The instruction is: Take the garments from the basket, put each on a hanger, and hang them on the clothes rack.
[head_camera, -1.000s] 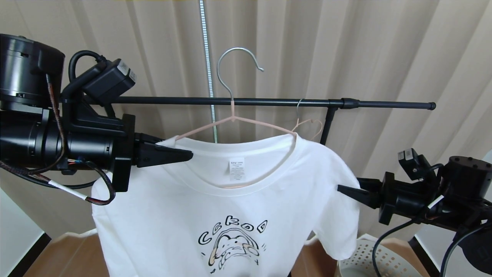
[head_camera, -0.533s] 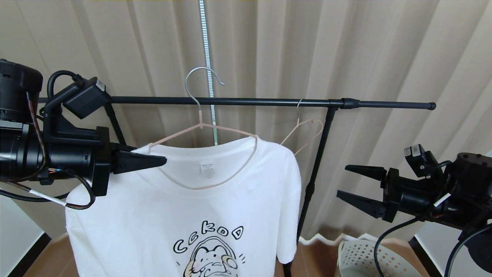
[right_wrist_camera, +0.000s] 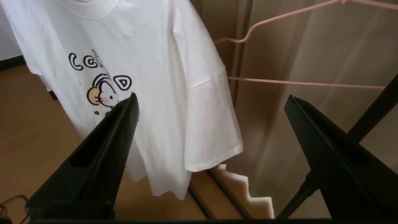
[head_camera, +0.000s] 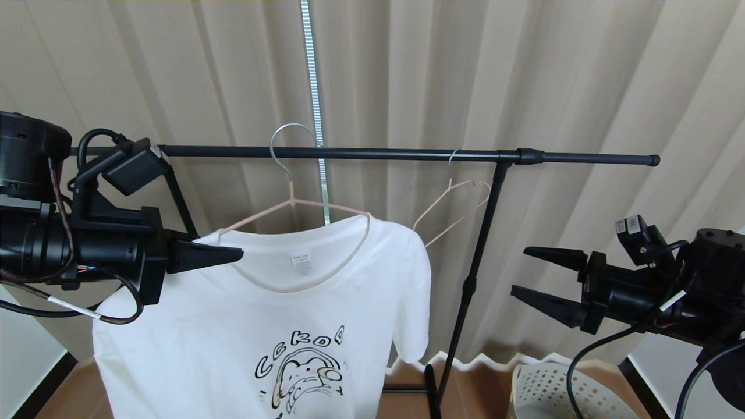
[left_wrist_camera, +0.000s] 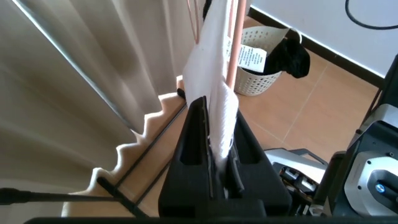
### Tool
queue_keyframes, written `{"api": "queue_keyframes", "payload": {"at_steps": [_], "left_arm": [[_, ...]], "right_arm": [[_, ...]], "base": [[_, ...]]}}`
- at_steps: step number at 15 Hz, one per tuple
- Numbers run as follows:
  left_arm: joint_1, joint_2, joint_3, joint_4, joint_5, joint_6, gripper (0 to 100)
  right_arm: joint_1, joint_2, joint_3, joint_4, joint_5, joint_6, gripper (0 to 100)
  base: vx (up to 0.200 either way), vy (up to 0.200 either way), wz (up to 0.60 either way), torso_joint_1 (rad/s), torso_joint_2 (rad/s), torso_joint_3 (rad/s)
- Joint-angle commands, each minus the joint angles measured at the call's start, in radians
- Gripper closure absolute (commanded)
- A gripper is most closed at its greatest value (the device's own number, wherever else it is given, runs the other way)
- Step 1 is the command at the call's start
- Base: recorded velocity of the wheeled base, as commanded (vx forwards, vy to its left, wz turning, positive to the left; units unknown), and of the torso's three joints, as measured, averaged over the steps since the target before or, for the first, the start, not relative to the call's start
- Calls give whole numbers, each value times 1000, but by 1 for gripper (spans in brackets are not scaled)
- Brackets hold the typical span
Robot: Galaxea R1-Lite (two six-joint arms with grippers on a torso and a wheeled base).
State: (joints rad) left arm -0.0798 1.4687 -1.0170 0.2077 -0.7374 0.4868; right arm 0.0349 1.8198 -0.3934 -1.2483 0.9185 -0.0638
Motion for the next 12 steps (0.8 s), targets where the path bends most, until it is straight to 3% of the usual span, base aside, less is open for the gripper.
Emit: {"api": "queue_keyframes", "payload": {"at_steps": [1, 10, 12], "left_arm": [[-5, 39, 18, 1, 15, 9, 100], [-49, 199, 8, 2, 185, 12, 100], [-51, 229, 2, 1, 193, 12, 100]], "right_arm": [[0, 0, -1, 1, 0, -1, 0], [0, 4, -2, 1, 0, -1, 0], [0, 4, -2, 1, 0, -1, 0]], "base": [[0, 0, 0, 0, 0, 0], [0, 0, 0, 0, 0, 0], [0, 0, 0, 0, 0, 0]]}}
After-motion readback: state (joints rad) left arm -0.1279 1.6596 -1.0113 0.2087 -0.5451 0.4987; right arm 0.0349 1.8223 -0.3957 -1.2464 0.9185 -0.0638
